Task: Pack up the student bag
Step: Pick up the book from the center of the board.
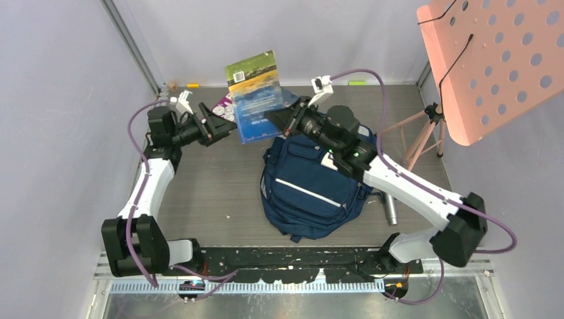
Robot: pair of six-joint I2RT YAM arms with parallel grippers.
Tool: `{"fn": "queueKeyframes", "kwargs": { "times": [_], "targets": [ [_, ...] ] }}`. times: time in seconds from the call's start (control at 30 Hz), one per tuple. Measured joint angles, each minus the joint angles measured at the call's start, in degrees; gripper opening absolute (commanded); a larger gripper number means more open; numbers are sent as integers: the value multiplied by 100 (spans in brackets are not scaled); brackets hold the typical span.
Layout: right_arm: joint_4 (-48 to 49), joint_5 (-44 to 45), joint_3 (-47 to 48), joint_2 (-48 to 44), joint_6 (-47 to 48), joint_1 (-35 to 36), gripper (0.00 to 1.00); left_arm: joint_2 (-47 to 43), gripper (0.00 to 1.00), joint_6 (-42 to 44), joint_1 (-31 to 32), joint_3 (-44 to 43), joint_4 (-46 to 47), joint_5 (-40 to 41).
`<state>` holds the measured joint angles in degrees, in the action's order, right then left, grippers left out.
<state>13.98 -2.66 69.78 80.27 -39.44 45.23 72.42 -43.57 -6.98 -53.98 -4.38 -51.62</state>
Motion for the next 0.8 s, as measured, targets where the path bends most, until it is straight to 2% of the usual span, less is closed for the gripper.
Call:
{"fn": "queueKeyframes", "kwargs": {
  "times": [0.1,0.23,0.57,0.8],
  "targets": [
    [13,68,-286,-557,50,42,0,-24,85,-708,533,68,890,-175],
    [-70,258,-654,-1064,57,63,0,-186,85,-1244,1043,83,1515,-269],
    [-378,780,-1158,-1895,52,66,0,-1539,82,-1401,1298,317,1692,109],
    [-245,433,-1401,-1895,-50,63,0,-1440,83,-1292,1729,317,1639,225]
  ]
}}
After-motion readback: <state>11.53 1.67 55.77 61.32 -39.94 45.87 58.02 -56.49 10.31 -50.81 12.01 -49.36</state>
